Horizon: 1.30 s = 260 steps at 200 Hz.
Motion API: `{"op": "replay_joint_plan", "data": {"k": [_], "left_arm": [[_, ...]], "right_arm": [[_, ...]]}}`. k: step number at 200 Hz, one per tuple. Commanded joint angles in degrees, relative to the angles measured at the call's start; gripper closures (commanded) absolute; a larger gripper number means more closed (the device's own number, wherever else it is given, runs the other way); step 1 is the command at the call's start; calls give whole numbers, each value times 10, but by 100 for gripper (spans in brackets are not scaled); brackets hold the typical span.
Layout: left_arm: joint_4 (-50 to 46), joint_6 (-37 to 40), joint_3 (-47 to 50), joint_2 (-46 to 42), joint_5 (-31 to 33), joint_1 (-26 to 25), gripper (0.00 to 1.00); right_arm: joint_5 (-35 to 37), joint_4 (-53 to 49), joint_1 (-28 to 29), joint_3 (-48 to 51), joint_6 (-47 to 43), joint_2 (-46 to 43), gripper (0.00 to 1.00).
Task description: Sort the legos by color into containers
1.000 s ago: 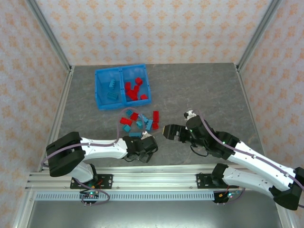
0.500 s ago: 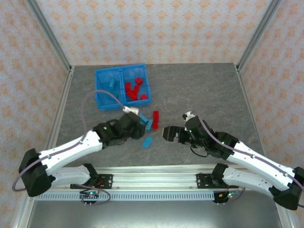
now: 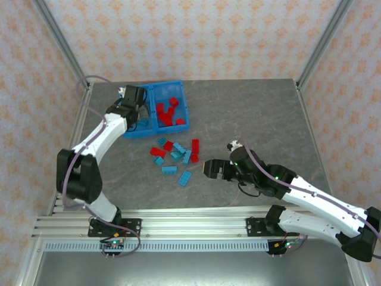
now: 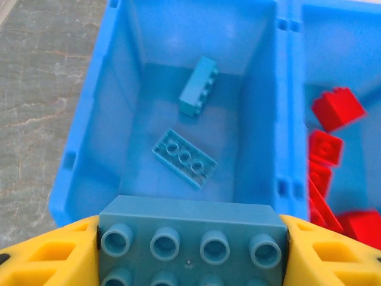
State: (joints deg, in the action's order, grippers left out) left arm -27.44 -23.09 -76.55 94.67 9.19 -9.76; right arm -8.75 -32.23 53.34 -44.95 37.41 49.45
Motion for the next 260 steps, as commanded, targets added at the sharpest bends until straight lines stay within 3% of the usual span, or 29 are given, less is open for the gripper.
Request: {"op": "replay_joint_plan", "data": {"k": [1, 23, 50, 83, 119, 161, 186, 214, 239, 260], "left_arm": [[3, -33, -70, 57, -14, 32, 58], [-21, -35, -147, 130, -47, 47, 55], [-82, -29, -254, 221, -61, 52, 39], [-104, -28, -306, 255, -70, 55, 26], [-89, -27, -274, 204, -94, 55, 22], [-42, -38, -141, 22, -133, 40, 21], [-26, -30, -19, -119, -137, -35, 21], [-27, -9, 110, -233, -121, -177, 20], [-26, -9, 206, -284, -103, -291, 24], [-33, -27, 253, -275, -93, -378, 26]], "right_arm": [[19, -17, 3, -25, -19, 4, 1], [20, -22, 4, -39, -27, 14, 1], [18, -26, 4, -50, -35, 29, 1], [14, -23, 4, -54, -36, 41, 1], [10, -15, 3, -54, -32, 48, 1], [1, -7, 3, -58, -23, 50, 1], [8, -5, 4, -54, -15, 44, 1], [15, -14, 3, -51, -9, 31, 1], [18, -31, 4, -53, -4, 15, 1], [28, -53, 3, -53, 1, -2, 1]]}}
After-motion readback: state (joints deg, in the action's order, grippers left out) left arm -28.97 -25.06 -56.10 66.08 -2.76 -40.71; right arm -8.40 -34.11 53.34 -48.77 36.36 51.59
